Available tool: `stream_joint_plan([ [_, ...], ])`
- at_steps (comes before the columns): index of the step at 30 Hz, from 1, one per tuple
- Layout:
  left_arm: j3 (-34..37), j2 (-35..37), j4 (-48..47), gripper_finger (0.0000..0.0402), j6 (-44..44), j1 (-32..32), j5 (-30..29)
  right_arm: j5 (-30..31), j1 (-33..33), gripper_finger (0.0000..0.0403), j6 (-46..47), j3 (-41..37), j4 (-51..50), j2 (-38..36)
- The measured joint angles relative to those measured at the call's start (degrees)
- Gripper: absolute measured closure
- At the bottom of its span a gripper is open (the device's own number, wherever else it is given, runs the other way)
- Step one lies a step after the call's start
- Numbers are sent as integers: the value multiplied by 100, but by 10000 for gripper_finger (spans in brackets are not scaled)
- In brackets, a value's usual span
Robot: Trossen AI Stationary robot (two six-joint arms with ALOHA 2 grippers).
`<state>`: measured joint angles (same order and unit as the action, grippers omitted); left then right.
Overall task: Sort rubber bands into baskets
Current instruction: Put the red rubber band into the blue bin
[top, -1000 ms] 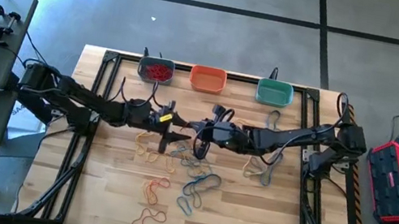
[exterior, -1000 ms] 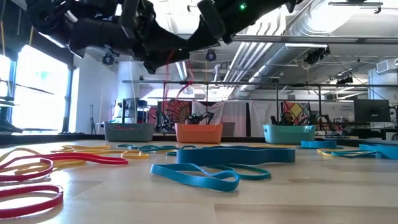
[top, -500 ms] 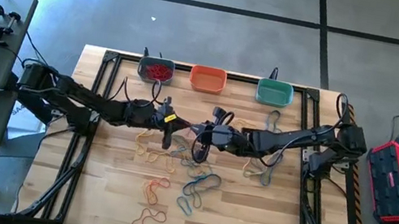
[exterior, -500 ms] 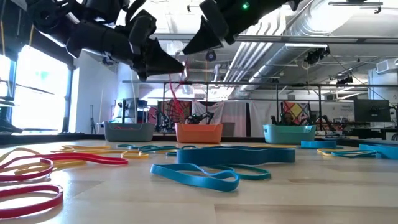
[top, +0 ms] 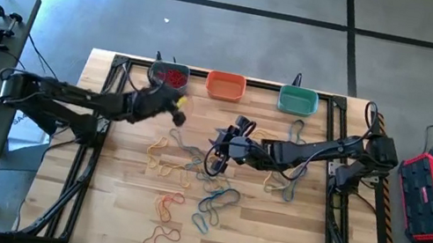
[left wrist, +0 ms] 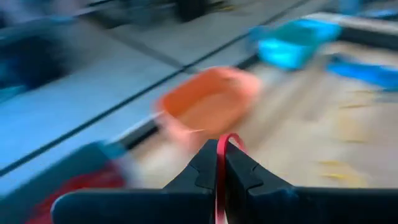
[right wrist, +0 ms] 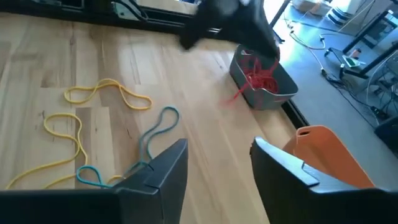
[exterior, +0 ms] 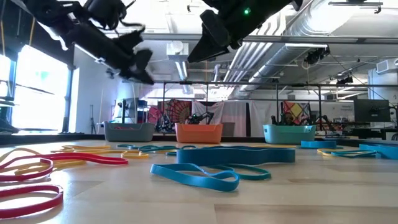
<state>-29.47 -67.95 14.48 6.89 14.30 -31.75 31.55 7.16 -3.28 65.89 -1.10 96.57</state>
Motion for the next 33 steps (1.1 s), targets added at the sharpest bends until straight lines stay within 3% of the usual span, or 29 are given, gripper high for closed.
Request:
stream_joint_plan([
  [5,2,73,-378,401,-243,890,-383,-4,0,235,40,-13,-11,0],
  [16,2,-729,383,401,-814,2613,348,-4,0,235,40,-17,-46,0],
  [26,2,-1064,993,401,-1194,3202,726,-21,-2,235,47,-17,-109,0],
  [33,-318,-1052,697,401,-1315,3309,1004,-26,-4,235,47,-17,-114,0],
])
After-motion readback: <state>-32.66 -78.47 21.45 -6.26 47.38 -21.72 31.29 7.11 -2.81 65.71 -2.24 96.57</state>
